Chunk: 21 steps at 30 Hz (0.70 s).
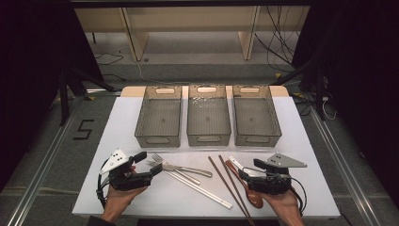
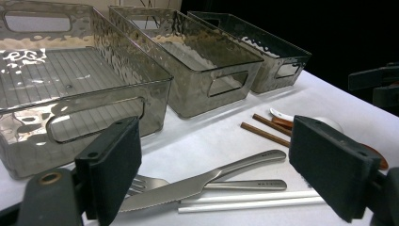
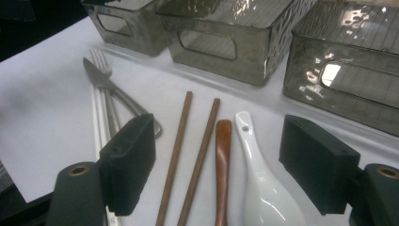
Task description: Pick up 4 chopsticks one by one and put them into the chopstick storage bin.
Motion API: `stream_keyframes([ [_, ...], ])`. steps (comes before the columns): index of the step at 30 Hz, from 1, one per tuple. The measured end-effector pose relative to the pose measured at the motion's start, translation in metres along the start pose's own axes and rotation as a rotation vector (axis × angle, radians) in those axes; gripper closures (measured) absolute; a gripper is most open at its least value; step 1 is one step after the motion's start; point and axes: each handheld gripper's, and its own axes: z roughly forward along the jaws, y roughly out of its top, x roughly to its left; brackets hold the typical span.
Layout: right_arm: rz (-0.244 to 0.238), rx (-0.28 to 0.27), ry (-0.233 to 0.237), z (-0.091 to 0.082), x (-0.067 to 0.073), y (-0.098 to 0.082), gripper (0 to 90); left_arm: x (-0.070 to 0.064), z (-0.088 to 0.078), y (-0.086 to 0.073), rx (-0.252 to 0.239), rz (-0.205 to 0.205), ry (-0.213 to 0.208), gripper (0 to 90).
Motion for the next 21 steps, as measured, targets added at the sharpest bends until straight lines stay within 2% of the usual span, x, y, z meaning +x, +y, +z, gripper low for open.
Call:
stream_keyframes([
  [3, 0.001, 0.028, -0.002, 0.000, 0.002, 0.004, 29.3, 0.000, 0.000, 0.000, 0.004, 0.004, 0.001, 17.2],
  [4, -0.010, 0.077, -0.011, 0.000, 0.005, 0.010, 29.3, 0.000, 0.000, 0.000, 0.003, 0.004, 0.002, 17.2],
  [6, -0.017, 0.110, -0.009, 0.001, 0.008, 0.014, 30.5, 0.000, 0.000, 0.000, 0.001, 0.001, 0.002, 17.1],
  [7, -0.017, 0.110, -0.009, 0.001, 0.008, 0.014, 30.5, 0.000, 0.000, 0.000, 0.001, 0.001, 0.002, 17.2],
  [8, -0.014, 0.149, 0.006, 0.003, 0.012, 0.019, 31.7, 0.000, 0.000, 0.000, 0.002, 0.001, 0.002, 17.1],
  [14, -0.055, 0.248, 0.018, 0.013, 0.021, 0.027, 33.1, 0.000, 0.000, 0.000, -0.001, -0.003, 0.000, 17.1],
  [19, -0.074, 0.293, 0.026, 0.021, 0.026, 0.028, 33.9, 0.000, 0.000, 0.000, -0.001, -0.002, -0.001, 17.1],
  [21, -0.086, 0.329, 0.021, 0.027, 0.030, 0.028, 36.2, 0.001, 0.000, 0.000, 0.000, -0.002, -0.001, 17.1],
])
